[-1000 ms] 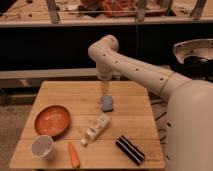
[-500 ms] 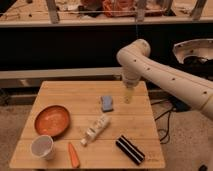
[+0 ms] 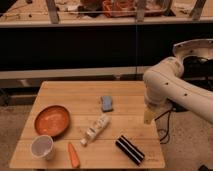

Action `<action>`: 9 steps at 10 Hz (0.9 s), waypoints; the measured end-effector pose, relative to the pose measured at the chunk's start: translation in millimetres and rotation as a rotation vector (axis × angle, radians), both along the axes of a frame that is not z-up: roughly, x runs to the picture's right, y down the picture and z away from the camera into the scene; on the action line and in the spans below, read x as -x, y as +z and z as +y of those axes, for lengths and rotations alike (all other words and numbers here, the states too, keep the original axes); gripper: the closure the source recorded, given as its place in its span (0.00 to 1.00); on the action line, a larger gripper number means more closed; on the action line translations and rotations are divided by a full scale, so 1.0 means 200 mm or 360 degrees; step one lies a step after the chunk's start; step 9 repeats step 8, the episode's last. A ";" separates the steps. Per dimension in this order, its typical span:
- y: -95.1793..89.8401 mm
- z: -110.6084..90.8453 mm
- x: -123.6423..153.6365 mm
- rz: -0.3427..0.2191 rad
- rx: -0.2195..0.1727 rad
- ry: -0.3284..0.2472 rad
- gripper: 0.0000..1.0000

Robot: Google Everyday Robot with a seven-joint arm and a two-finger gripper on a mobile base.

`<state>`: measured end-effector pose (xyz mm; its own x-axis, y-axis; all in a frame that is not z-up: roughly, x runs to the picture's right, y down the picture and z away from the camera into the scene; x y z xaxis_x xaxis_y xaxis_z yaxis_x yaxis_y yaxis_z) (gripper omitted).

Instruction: Move the arm in a circular motion

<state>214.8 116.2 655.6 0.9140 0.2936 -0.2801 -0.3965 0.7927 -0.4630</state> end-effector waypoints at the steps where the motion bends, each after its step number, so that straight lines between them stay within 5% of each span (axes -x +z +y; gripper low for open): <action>1: -0.02 0.03 0.01 -0.0005 -0.0003 -0.0009 0.20; 4: -0.04 0.12 0.23 -0.0084 -0.0006 -0.0039 0.20; 8: -0.02 0.24 0.73 -0.0275 0.0031 -0.0127 0.20; 9: -0.02 0.24 0.73 -0.0275 0.0031 -0.0127 0.20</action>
